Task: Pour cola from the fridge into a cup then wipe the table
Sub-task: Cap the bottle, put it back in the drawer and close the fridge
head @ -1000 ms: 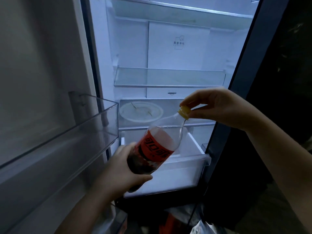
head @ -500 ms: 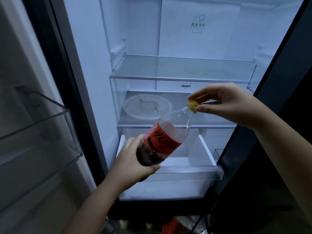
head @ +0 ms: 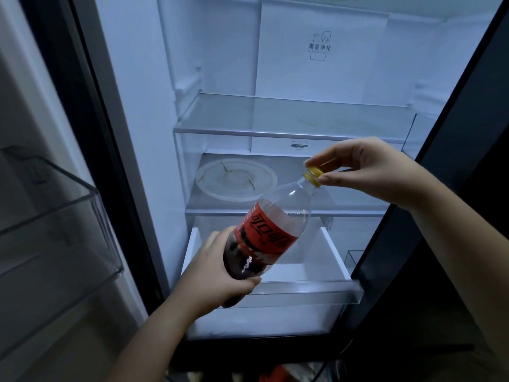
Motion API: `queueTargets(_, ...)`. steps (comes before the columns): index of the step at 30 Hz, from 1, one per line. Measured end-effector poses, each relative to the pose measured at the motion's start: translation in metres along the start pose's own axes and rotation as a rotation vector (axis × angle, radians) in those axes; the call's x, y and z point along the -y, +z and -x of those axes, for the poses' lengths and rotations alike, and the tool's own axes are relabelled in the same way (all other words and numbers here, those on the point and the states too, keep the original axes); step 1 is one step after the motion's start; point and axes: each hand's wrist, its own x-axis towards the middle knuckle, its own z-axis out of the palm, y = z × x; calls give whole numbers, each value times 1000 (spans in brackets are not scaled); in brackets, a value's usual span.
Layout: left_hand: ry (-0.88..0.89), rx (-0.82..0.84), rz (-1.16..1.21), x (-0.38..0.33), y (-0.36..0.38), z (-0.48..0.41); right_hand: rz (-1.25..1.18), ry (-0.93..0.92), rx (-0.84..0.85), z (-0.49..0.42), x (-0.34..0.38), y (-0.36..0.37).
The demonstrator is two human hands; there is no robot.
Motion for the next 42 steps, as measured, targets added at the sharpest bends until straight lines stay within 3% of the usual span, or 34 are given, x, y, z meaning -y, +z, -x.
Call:
queueTargets(5,-15,18,22,0,-1,0,31,81,-107,-6,-2,9)
queueTargets(12,-11,36,22,-1,-3,-1,545,115,-288,-12,3,22)
queueTargets(16,-21,36,24,-2,-3,-1,44,68,-58,-6,8,5)
queueTargets(19,-28,39,34,-2,-3,-2,-35,-12,114,2,2,-7)
queueTargets(26,-22,43,0,-4,-2,0,62,34,3,2,-4,-1)
queueTargets(31,-19,41,-37,-6,-1,1,440,96,-139,4,-11,8)
queueTargets(36,-29,49,-41,-8,0,1,-158,-52,52,15,-16,-3)
queueTargets(42,-29,56,0,-6,-1,0,-122,-43,3,16,-21,-1)
